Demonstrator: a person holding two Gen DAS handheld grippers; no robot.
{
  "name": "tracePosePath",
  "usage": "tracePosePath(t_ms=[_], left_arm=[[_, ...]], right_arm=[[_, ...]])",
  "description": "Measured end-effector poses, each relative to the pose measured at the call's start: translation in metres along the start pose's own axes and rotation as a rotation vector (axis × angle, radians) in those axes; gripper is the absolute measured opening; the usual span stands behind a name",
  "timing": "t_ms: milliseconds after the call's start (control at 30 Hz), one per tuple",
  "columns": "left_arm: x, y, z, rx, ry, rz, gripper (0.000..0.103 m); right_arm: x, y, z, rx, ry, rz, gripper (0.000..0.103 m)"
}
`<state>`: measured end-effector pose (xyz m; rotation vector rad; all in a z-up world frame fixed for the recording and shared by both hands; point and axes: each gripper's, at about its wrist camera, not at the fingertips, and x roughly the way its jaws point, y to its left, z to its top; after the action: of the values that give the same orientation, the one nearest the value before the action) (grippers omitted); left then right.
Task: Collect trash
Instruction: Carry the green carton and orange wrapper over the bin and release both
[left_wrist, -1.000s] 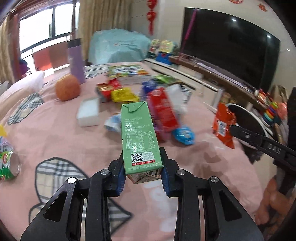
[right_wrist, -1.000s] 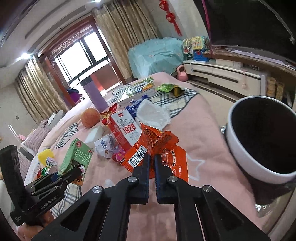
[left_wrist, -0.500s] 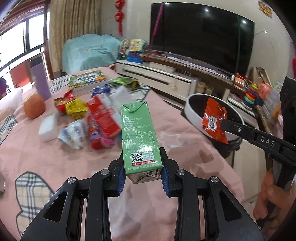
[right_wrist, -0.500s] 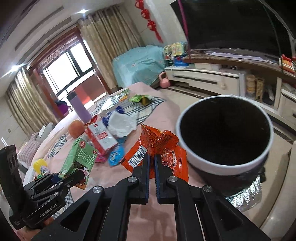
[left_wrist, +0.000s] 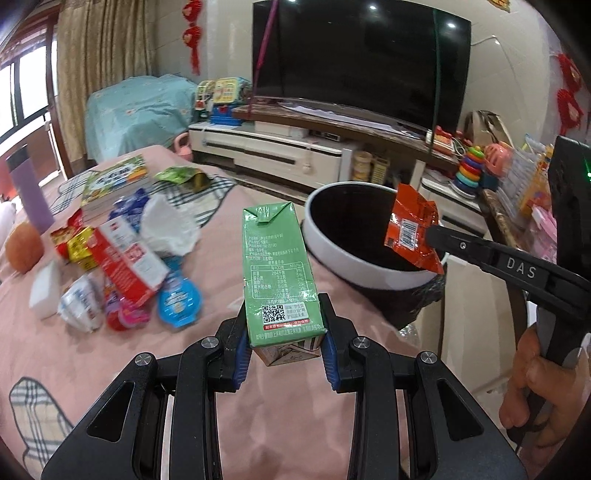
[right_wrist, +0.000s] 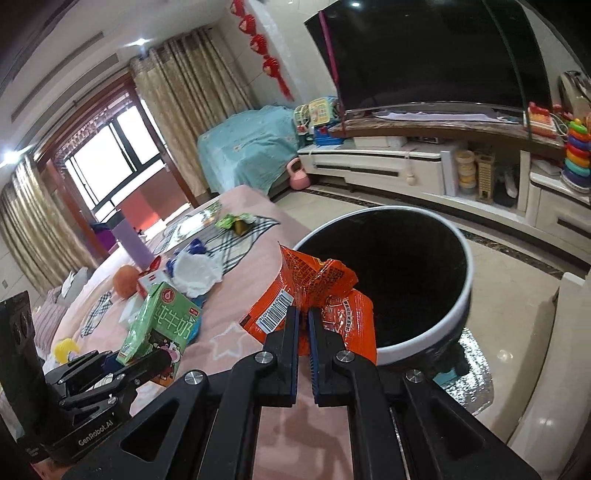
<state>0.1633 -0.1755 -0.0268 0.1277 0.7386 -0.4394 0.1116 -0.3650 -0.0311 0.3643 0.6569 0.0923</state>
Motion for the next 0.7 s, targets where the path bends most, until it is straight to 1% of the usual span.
tracePosePath(t_ms=[500,700], left_arm=[[0.031,-0.041,0.038,0.067,0.009,-0.062,0.030],[0.048,-0.050,0.049,0.079,0.018,-0.072,0.030]], right_arm=[[0.004,-0.030,0.019,0.017,-0.010,-0.040,0.005],[0.009,-0.040,0.028,0.027,-0.006,-0.048,0.005]])
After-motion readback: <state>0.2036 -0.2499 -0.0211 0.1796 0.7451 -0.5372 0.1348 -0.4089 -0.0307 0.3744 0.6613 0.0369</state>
